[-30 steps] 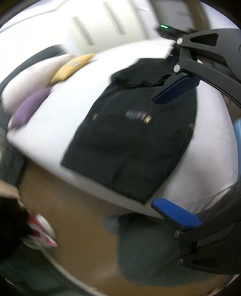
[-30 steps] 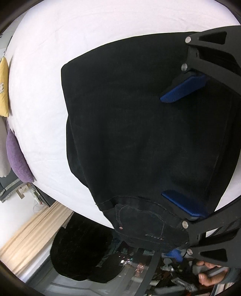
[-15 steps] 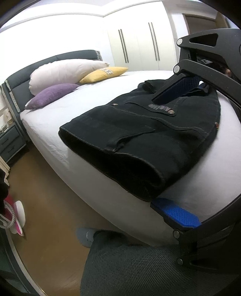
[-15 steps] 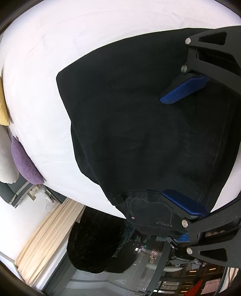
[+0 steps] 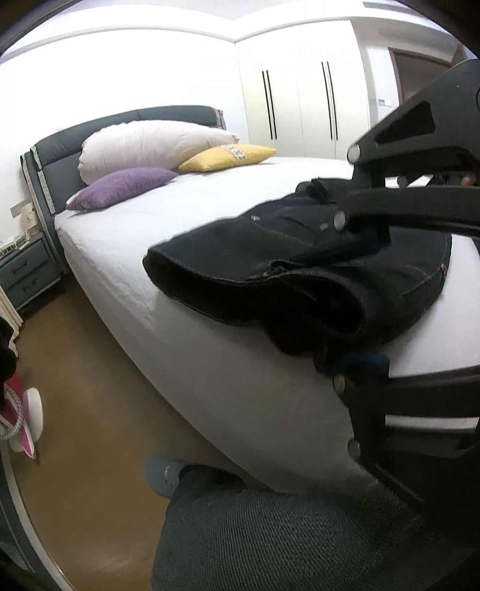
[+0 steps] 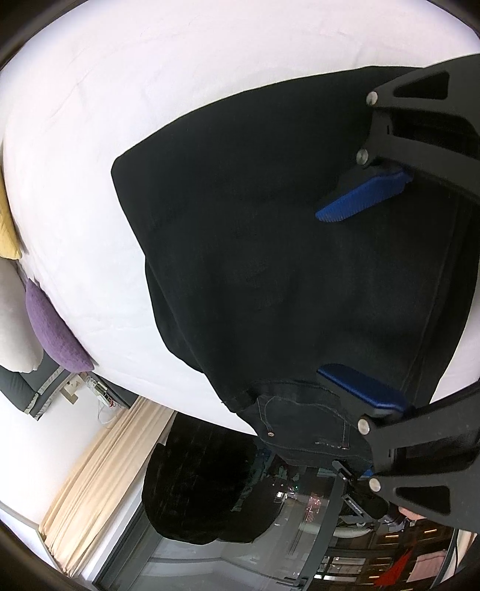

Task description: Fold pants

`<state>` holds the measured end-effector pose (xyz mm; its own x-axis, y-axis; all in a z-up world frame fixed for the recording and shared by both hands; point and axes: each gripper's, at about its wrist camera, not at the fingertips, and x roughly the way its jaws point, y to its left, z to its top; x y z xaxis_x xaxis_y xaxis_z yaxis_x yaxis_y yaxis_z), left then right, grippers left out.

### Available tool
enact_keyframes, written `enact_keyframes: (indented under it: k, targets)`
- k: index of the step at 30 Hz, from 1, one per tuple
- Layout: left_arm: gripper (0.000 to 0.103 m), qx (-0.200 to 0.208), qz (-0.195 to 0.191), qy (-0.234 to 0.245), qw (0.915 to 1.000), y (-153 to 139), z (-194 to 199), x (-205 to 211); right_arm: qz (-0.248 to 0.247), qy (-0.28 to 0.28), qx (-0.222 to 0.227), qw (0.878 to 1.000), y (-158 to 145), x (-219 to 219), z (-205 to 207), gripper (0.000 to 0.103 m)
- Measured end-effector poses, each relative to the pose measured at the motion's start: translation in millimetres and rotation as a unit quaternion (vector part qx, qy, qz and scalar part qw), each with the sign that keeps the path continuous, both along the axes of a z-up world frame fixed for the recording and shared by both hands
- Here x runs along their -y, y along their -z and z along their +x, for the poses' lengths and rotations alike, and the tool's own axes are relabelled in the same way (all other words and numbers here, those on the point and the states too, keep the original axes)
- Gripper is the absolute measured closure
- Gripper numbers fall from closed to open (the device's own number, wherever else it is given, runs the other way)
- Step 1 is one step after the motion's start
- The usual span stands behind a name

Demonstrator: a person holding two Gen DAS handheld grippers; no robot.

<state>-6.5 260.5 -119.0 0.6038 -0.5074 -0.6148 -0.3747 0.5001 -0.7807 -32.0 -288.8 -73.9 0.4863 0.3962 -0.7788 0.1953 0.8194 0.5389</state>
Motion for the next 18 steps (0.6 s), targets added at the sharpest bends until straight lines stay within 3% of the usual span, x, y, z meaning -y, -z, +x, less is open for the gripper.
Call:
enact_keyframes:
  k: [6,8,10,14,18]
  targets:
    - [0.083,0.036,0.0,0.003,0.9994,-29.6,-2.6,-3.2,0.008,0.007,-0.005,1.0,0.2,3.8,0.9,0.029]
    - [0.084,0.043,0.004,0.008,0.999,-36.1,0.0,-0.8,0.028,0.02,-0.013,0.999,-2.8,6.9,3.6,0.037]
    - [0.084,0.045,0.005,0.01,0.9989,-39.1,2.6,1.2,0.051,0.016,-0.005,0.999,-12.2,2.6,9.6,0.038]
    - [0.085,0.045,0.012,0.013,0.9988,-41.8,5.7,3.2,0.07,-0.042,0.034,0.996,-41.1,-32.1,37.8,0.038]
    - [0.087,0.048,0.017,0.018,0.9986,-46.4,7.4,4.0,0.09,-0.09,0.026,0.991,-35.3,-65.4,72.2,0.038]
